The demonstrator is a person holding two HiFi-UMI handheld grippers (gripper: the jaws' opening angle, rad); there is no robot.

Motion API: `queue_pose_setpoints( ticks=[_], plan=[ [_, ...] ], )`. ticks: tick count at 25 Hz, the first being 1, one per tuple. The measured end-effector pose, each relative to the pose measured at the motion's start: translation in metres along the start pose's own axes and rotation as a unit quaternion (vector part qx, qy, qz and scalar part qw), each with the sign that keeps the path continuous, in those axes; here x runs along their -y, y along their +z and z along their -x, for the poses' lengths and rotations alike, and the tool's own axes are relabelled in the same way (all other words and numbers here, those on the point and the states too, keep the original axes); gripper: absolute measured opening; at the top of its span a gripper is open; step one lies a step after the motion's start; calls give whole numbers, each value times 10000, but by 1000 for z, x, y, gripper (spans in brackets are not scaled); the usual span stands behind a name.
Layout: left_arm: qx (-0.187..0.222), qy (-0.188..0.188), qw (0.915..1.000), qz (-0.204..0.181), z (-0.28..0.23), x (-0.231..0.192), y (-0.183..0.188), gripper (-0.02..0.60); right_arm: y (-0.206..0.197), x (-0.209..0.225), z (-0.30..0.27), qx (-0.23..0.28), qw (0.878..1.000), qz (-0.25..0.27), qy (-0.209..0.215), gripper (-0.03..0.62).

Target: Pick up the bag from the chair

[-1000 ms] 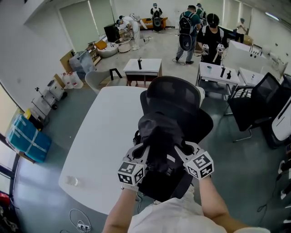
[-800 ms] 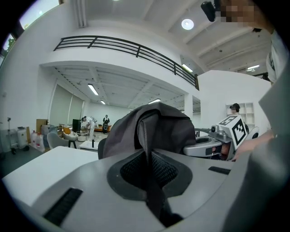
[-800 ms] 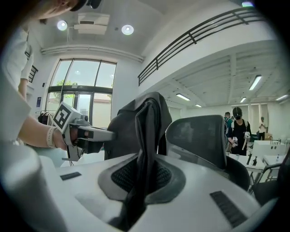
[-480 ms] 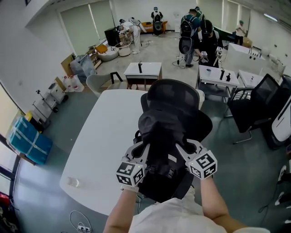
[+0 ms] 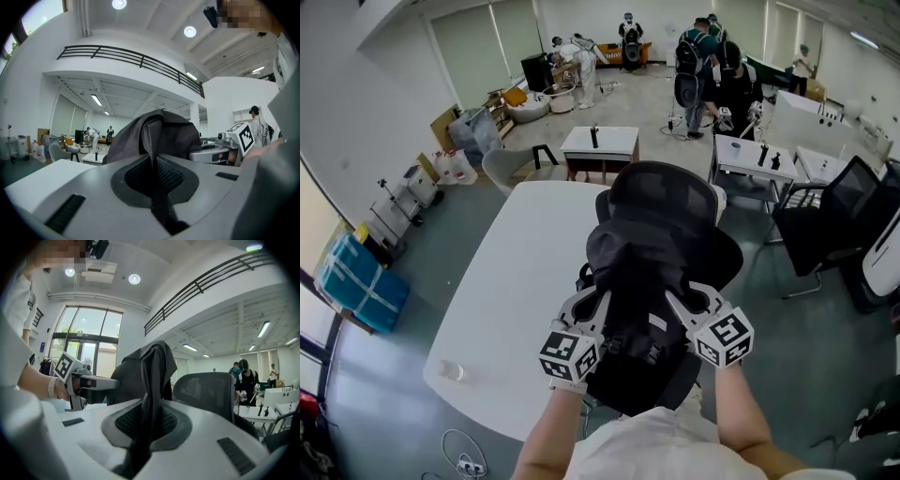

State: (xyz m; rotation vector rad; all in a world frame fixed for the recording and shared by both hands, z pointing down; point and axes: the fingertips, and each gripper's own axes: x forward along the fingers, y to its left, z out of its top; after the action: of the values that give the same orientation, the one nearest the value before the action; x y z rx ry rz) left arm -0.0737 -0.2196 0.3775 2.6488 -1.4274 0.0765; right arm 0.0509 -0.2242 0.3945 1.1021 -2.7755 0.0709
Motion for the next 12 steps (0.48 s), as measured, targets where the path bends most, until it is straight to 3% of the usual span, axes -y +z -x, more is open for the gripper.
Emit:
queue_pose_setpoints(
  ticks=[12],
  plan=[
    [75,3,9999,117,-1,-4,4,35,4,2,-4,71,9999,-66,79,43]
  ],
)
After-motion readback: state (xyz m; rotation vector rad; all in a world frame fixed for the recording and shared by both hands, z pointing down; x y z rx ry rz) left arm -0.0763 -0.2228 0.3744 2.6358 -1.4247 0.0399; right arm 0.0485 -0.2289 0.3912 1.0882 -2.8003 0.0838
